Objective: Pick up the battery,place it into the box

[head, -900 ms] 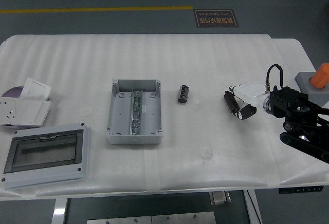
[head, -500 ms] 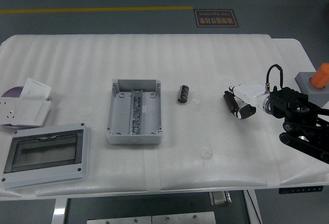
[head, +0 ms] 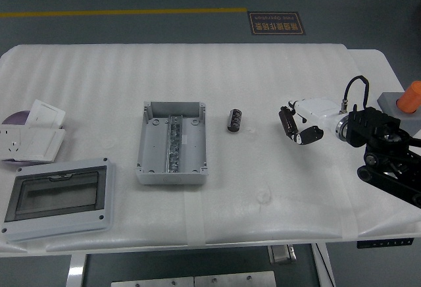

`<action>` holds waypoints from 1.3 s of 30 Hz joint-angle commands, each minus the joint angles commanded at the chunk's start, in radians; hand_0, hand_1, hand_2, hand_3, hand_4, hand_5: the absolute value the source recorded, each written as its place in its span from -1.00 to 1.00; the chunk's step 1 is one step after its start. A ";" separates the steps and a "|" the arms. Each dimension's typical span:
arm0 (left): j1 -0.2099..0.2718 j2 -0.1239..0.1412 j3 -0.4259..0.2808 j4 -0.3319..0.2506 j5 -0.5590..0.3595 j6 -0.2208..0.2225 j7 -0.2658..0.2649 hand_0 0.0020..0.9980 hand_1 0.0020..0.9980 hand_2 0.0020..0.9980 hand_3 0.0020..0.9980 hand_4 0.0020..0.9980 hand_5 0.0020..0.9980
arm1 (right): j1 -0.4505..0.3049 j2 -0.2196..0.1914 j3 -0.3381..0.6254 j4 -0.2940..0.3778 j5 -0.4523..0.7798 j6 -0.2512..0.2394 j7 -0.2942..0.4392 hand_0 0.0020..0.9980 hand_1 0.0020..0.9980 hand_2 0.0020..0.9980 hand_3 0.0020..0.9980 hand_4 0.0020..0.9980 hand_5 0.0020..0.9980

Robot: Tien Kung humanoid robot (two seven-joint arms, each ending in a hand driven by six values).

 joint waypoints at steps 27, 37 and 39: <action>0.016 0.006 0.015 0.002 -0.006 -0.001 0.006 0.24 0.30 0.02 0.08 0.21 -0.38 | -0.104 0.370 0.060 0.038 0.056 -0.309 -0.022 0.04 0.18 0.48 0.57 0.20 -0.47; 0.015 0.004 0.020 0.003 -0.009 -0.001 0.004 0.24 0.30 0.02 0.08 0.21 -0.38 | -0.088 0.372 -0.001 0.018 0.054 -0.307 -0.044 0.84 0.76 0.84 0.94 0.28 -0.35; 0.015 0.004 0.020 0.003 -0.010 -0.001 0.004 0.24 0.30 0.02 0.08 0.21 -0.38 | -0.084 0.372 -0.010 0.017 0.053 -0.302 -0.047 0.84 0.76 0.84 0.94 0.28 -0.35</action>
